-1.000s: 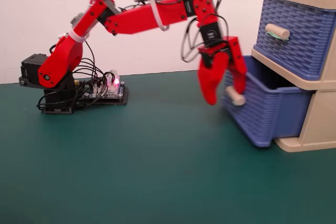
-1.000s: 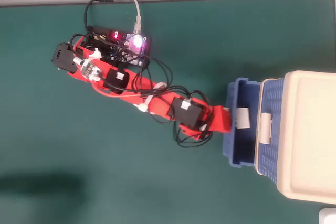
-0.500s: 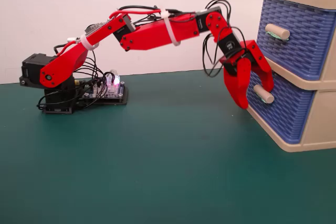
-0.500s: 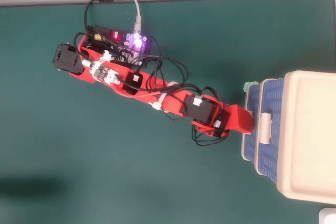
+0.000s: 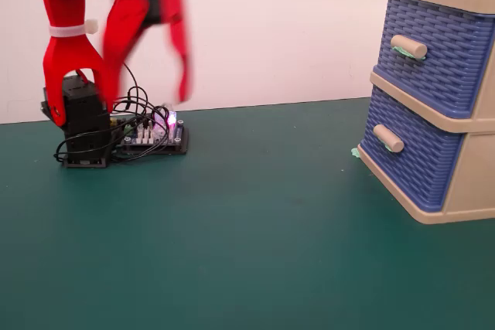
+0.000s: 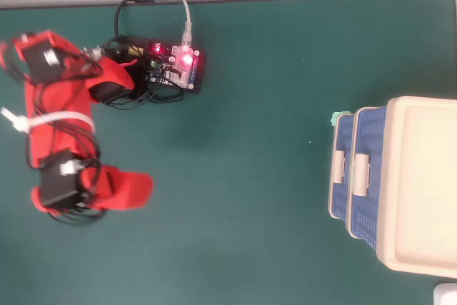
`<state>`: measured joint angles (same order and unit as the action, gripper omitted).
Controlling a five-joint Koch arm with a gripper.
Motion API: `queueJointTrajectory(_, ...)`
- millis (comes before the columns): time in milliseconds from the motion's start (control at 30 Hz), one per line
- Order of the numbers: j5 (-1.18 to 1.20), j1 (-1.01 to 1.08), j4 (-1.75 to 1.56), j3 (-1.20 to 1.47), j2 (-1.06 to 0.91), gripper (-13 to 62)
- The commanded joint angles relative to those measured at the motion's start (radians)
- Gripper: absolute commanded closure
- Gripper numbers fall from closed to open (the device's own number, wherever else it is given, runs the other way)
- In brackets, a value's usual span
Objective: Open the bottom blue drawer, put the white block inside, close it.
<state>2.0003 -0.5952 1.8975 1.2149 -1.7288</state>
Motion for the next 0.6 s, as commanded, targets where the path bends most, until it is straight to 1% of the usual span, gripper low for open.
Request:
queueJointTrajectory(0, -0.146, 0.120, -0.115, 0.107, -0.121, 15.5)
queueJointTrajectory(33, -0.183, 0.181, -0.181, 0.272, -0.173, 15.4)
queueJointTrajectory(67, -0.206, 0.199, -0.236, 0.405, -0.221, 15.4)
queueJointTrajectory(167, -0.250, 0.202, -0.423, 0.824, -0.367, 15.3)
queueJointTrajectory(300, -0.256, 0.207, -0.555, 1.177, -0.620, 15.2)
queueJointTrajectory(400, -0.253, 0.219, -0.495, 1.256, -0.621, 15.4)
queueJointTrajectory(567, -0.249, 0.279, -0.264, 1.258, -0.623, 15.4)
